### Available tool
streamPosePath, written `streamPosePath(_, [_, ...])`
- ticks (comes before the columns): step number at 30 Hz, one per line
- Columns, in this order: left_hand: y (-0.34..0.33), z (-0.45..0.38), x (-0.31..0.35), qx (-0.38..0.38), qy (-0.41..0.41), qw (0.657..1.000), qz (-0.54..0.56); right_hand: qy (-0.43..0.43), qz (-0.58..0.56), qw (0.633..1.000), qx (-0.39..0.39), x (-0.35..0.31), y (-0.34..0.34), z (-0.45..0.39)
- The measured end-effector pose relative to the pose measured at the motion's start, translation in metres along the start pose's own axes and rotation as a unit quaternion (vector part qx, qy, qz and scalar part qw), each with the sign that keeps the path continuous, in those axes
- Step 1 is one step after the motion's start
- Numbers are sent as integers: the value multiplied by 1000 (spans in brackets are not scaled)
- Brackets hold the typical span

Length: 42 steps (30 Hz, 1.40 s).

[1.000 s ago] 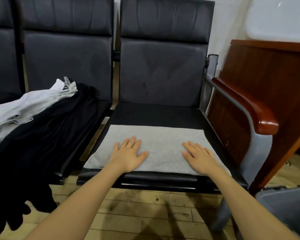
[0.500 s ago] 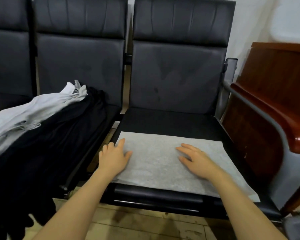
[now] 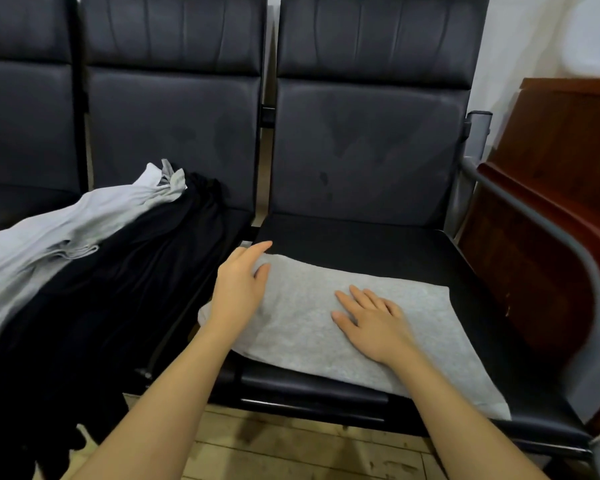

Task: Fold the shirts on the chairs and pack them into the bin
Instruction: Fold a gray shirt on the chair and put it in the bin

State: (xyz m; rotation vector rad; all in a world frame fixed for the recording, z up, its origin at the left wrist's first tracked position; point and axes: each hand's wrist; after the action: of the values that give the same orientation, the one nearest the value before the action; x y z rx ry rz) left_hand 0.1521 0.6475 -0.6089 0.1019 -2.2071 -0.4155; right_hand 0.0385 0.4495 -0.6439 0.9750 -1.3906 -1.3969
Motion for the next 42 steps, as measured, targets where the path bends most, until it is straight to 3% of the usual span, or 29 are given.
streamPosePath(3, [1,0,16,1,-43,999,20,-2,-44,999,14,-9,0,-2])
streamPosePath(7, [-9,2,39,-33,-73,996,40,7,-221,973,69,8,8,3])
streamPosePath(11, [-35,8,61,-71,-72,991,89,-30,-95,993,63,53,14,24])
streamPosePath(17, [-86,15,84,-158,-111,977,86,-99,-50,994,25,92,11,57])
streamPosePath(25, [-142,32,102,-216,-65,968,111,-96,-128,985,64,98,-3,60])
streamPosePath(28, [-154,30,107,-200,-54,971,123,-109,-212,964,117,103,-8,60])
streamPosePath(31, [-164,27,117,-193,-42,968,153,-163,-315,916,187,107,-7,62])
streamPosePath(35, [-175,26,115,-274,-20,955,109,-216,-369,873,237,117,-4,64])
streamPosePath(42, [-159,17,75,-188,-23,982,-7,-228,-318,884,257,114,1,41])
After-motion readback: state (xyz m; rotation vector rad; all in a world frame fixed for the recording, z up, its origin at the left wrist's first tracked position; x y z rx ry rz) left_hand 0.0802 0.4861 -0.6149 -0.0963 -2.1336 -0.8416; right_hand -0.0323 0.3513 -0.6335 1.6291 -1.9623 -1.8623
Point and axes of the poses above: each hand's wrist, its own z-axis away from the middle knuckle, its own y-axis out of the back of the hand, x = y × z, and after that the axes turned 15 degrees about z, right-handed
